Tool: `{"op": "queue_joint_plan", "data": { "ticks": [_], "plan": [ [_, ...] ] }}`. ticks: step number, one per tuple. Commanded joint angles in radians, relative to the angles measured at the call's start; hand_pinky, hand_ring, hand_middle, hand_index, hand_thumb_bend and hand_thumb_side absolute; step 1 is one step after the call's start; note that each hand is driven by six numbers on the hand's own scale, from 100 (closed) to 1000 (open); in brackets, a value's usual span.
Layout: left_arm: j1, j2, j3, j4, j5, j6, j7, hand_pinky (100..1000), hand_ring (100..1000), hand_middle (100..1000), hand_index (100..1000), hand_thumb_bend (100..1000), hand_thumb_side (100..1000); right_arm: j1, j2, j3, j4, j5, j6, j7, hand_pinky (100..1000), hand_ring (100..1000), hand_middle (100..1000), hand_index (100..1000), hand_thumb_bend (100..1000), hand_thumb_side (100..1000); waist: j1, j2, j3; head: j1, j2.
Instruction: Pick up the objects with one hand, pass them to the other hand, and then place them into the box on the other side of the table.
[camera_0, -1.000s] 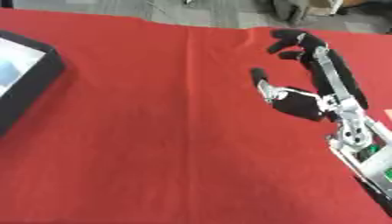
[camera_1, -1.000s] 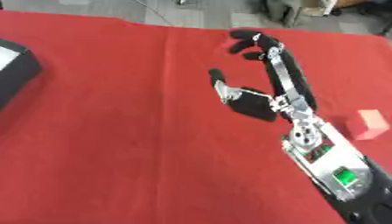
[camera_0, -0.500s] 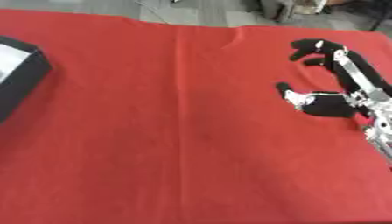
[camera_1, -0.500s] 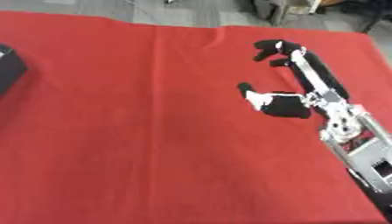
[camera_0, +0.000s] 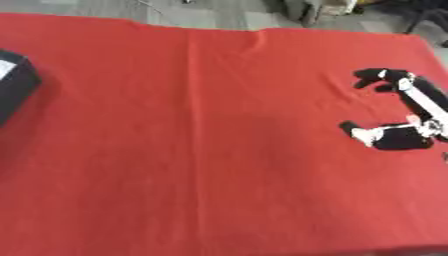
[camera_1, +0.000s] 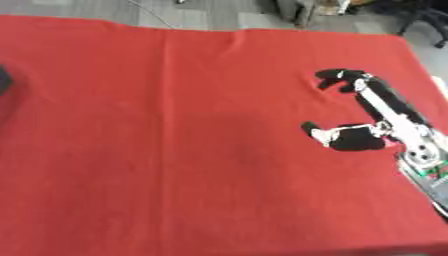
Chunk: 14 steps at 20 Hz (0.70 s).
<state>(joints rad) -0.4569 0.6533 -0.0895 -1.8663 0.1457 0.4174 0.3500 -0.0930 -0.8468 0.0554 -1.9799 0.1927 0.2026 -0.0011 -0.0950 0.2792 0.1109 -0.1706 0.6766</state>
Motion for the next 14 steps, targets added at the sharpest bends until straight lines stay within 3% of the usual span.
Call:
{"op": "queue_joint_plan", "data": {
  "ticks": [1, 6, 12, 14],
  "plan": [
    [-0.005, 0.020, 0.013, -0.022, 0.002, -0.001, 0.005, 659, 653, 761, 805, 100, 868, 0.017, -0.055, -0.049, -0.020, 0.026, 0.022, -0.006, 867, 938, 742, 869, 455, 121, 0.004, -0.010, -0.002, -0.009, -0.013],
    [0.000, 0.019, 0.012, -0.021, -0.001, 0.003, 0.005, 660, 654, 761, 802, 100, 868, 0.052, -0.086, -0.092, -0.020, 0.039, 0.031, 0.000, 882, 943, 765, 877, 493, 100, 0.006, -0.006, -0.006, -0.024, -0.011],
    [0.002, 0.018, 0.011, -0.019, -0.005, 0.007, 0.003, 660, 655, 762, 799, 100, 867, 0.096, -0.139, -0.146, -0.020, 0.047, -0.029, 0.106, 910, 960, 800, 897, 538, 100, 0.011, 0.003, -0.012, -0.029, -0.013],
    [0.002, 0.019, 0.013, -0.020, -0.006, 0.007, 0.004, 660, 655, 762, 798, 100, 865, 0.112, -0.154, -0.165, -0.020, 0.059, -0.038, 0.146, 920, 959, 813, 904, 502, 100, 0.014, 0.005, -0.014, -0.028, -0.014]
  ]
}}
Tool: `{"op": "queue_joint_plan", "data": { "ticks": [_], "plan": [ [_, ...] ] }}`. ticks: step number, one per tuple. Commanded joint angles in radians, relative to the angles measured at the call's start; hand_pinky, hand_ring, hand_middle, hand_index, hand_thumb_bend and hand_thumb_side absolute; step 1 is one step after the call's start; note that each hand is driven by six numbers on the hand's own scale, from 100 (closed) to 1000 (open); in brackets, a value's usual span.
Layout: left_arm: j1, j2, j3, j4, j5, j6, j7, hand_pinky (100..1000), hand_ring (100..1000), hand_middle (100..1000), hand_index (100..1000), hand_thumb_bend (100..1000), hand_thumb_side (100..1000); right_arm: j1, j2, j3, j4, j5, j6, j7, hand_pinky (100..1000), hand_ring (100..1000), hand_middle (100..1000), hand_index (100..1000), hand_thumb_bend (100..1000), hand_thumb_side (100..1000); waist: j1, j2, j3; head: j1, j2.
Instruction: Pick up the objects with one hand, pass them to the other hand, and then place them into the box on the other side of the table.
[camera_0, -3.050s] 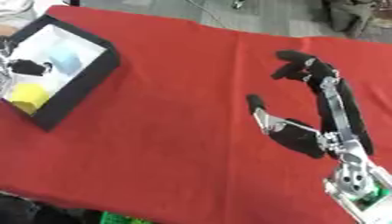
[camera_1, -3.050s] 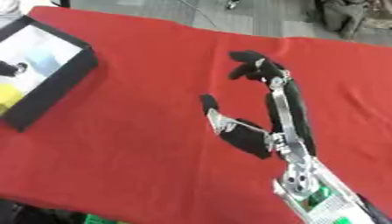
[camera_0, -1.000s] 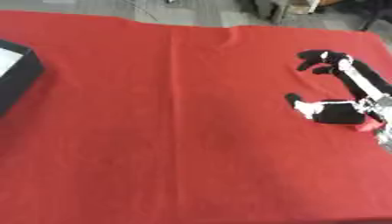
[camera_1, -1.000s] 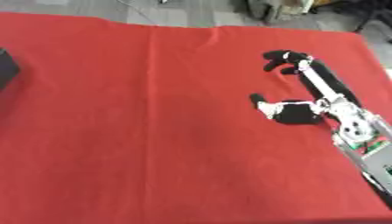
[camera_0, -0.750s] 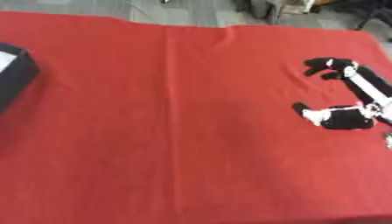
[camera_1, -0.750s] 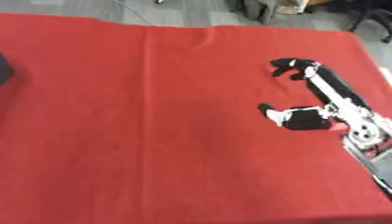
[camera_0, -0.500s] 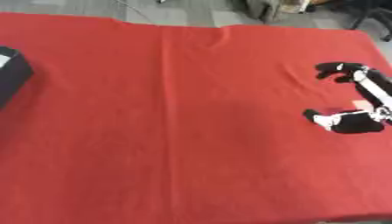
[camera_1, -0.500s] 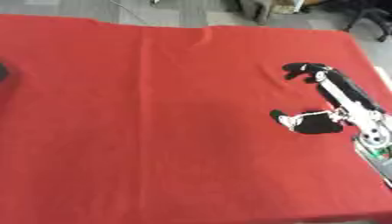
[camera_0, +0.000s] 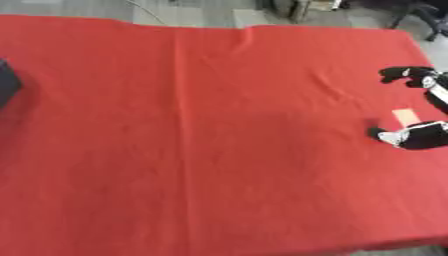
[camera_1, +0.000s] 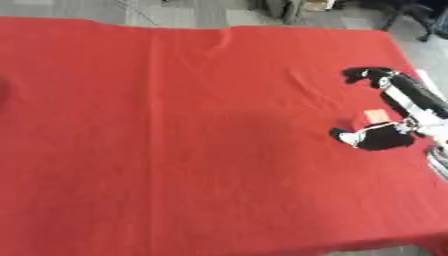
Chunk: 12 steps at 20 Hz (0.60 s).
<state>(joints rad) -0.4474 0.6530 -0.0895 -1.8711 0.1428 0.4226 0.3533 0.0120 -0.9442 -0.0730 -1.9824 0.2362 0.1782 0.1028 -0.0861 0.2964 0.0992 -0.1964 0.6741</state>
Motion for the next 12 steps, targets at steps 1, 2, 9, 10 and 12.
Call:
{"op": "queue_joint_plan", "data": {
  "ticks": [1, 2, 9, 10, 12],
  "plan": [
    [-0.007, 0.019, 0.013, -0.016, -0.004, 0.001, 0.002, 660, 654, 761, 798, 100, 864, 0.016, -0.064, -0.045, -0.018, 0.025, -0.016, 0.063, 926, 955, 820, 910, 487, 100, 0.006, -0.010, -0.003, -0.003, -0.013],
    [-0.006, 0.019, 0.015, -0.018, -0.004, 0.000, 0.004, 660, 654, 761, 798, 100, 864, 0.024, -0.071, -0.051, -0.018, 0.037, -0.020, 0.087, 931, 953, 825, 913, 481, 100, 0.007, -0.008, -0.003, -0.002, -0.015],
    [0.003, 0.005, 0.024, -0.034, 0.003, -0.012, 0.020, 656, 648, 755, 792, 100, 861, 0.065, -0.105, -0.106, -0.018, 0.167, -0.004, 0.153, 958, 915, 834, 912, 430, 100, 0.012, 0.003, -0.009, 0.009, -0.032],
    [0.005, 0.002, 0.026, -0.037, 0.005, -0.015, 0.022, 656, 647, 754, 792, 100, 861, 0.069, -0.109, -0.110, -0.018, 0.192, 0.005, 0.148, 961, 912, 837, 914, 428, 100, 0.012, 0.005, -0.009, 0.010, -0.035],
    [0.008, -0.004, 0.029, -0.042, 0.008, -0.018, 0.028, 655, 646, 753, 791, 100, 862, 0.074, -0.113, -0.114, -0.018, 0.232, 0.020, 0.142, 964, 909, 840, 916, 422, 100, 0.013, 0.008, -0.007, 0.012, -0.041]
  ]
}}
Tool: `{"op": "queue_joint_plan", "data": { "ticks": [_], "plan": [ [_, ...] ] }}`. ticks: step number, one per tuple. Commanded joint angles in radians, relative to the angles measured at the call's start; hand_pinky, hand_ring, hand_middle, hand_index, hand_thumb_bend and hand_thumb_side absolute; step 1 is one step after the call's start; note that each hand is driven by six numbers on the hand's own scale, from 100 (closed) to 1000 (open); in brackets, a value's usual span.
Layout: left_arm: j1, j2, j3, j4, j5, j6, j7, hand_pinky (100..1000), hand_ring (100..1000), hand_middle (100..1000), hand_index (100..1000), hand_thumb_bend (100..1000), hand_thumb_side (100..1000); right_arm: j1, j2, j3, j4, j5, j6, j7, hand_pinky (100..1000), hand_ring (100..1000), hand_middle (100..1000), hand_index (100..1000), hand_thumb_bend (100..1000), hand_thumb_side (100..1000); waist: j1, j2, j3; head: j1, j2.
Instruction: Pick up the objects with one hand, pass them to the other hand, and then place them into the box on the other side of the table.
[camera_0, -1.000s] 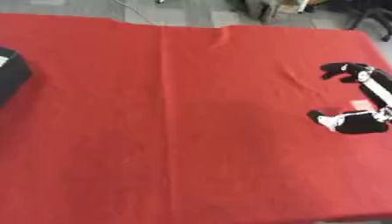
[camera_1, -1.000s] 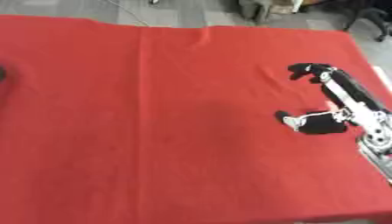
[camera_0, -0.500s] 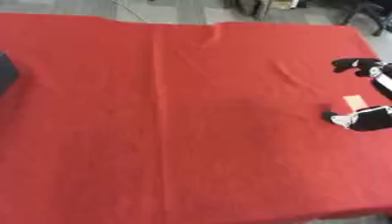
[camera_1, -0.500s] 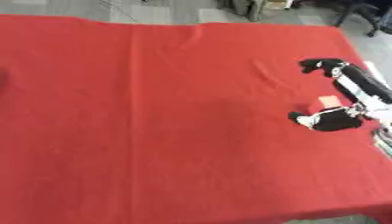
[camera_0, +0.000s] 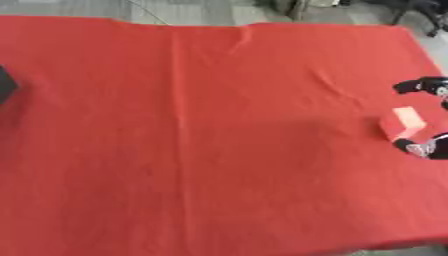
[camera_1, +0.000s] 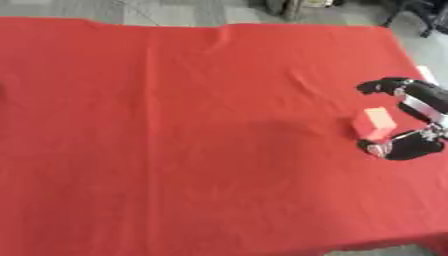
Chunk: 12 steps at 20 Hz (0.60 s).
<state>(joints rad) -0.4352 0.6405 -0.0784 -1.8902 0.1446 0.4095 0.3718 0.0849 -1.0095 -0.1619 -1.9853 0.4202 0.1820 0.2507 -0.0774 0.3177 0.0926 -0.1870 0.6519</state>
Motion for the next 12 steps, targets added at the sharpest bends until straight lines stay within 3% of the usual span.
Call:
{"op": "queue_joint_plan", "data": {
  "ticks": [1, 12],
  "plan": [
    [-0.002, 0.006, 0.019, -0.025, 0.008, -0.005, 0.012, 655, 646, 753, 791, 100, 863, 0.003, -0.048, -0.026, -0.014, 0.063, 0.021, -0.009, 965, 908, 842, 917, 420, 100, 0.004, -0.011, 0.001, 0.004, -0.021],
    [0.003, 0.003, 0.024, -0.033, 0.010, 0.005, 0.028, 655, 645, 753, 788, 100, 862, 0.016, -0.043, -0.036, 0.023, 0.187, 0.025, -0.004, 985, 901, 878, 934, 432, 100, -0.005, 0.017, 0.011, -0.011, -0.051]
  ]
}}
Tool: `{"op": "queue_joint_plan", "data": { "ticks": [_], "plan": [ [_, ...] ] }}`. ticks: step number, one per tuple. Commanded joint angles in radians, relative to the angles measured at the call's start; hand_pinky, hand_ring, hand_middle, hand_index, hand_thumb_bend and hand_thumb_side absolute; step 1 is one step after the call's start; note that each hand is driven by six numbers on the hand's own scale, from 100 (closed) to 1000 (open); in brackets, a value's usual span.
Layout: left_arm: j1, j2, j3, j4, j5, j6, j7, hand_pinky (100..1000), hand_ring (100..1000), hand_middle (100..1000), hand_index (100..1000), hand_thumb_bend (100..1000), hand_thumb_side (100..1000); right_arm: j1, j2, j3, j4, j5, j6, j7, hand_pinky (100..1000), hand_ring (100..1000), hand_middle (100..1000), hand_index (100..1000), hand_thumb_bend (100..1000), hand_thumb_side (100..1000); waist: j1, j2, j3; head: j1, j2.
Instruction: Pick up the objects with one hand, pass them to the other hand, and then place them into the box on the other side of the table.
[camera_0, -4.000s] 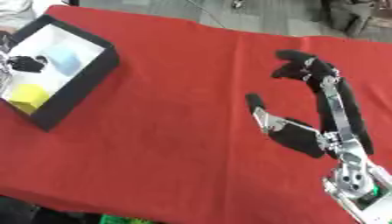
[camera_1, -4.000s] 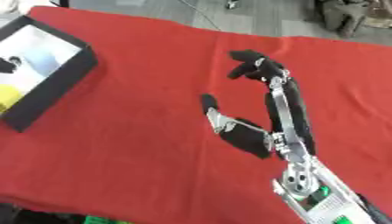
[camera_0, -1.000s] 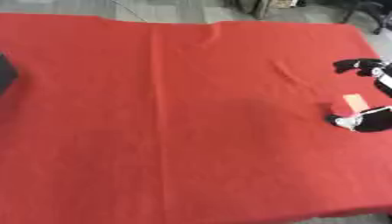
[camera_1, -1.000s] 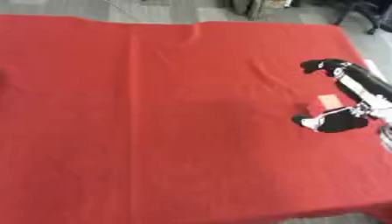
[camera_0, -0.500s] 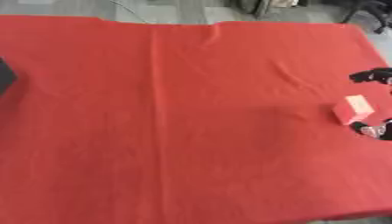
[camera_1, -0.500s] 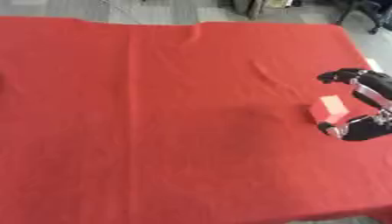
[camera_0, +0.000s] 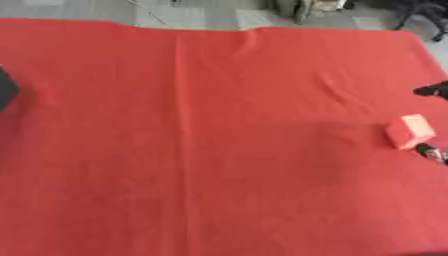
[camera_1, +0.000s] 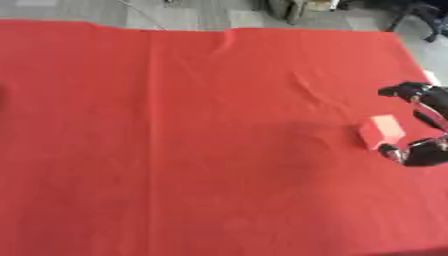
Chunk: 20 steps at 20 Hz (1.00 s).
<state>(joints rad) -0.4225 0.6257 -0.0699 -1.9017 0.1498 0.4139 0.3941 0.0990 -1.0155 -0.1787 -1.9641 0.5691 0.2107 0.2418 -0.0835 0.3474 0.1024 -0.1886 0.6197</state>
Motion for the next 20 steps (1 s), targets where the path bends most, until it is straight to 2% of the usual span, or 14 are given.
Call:
{"op": "queue_joint_plan", "data": {
  "ticks": [1, 10, 20],
  "plan": [
    [-0.011, 0.017, 0.015, -0.022, 0.005, 0.001, 0.006, 655, 645, 753, 788, 100, 861, 0.003, -0.035, -0.019, 0.004, 0.054, -0.007, 0.007, 986, 901, 879, 935, 432, 100, 0.001, -0.010, 0.002, -0.015, -0.020],
    [-0.013, 0.016, 0.014, -0.032, 0.006, 0.001, 0.008, 654, 645, 752, 787, 100, 857, -0.008, -0.029, -0.025, 0.055, 0.114, -0.008, -0.014, 991, 893, 886, 937, 415, 100, 0.006, -0.001, 0.008, -0.077, -0.022],
    [-0.012, 0.010, 0.009, -0.037, 0.007, 0.004, 0.006, 654, 647, 753, 788, 100, 855, -0.036, -0.036, -0.008, 0.112, 0.172, -0.016, -0.021, 996, 882, 893, 941, 406, 100, 0.015, 0.003, 0.013, -0.093, -0.021]
  ]
}}
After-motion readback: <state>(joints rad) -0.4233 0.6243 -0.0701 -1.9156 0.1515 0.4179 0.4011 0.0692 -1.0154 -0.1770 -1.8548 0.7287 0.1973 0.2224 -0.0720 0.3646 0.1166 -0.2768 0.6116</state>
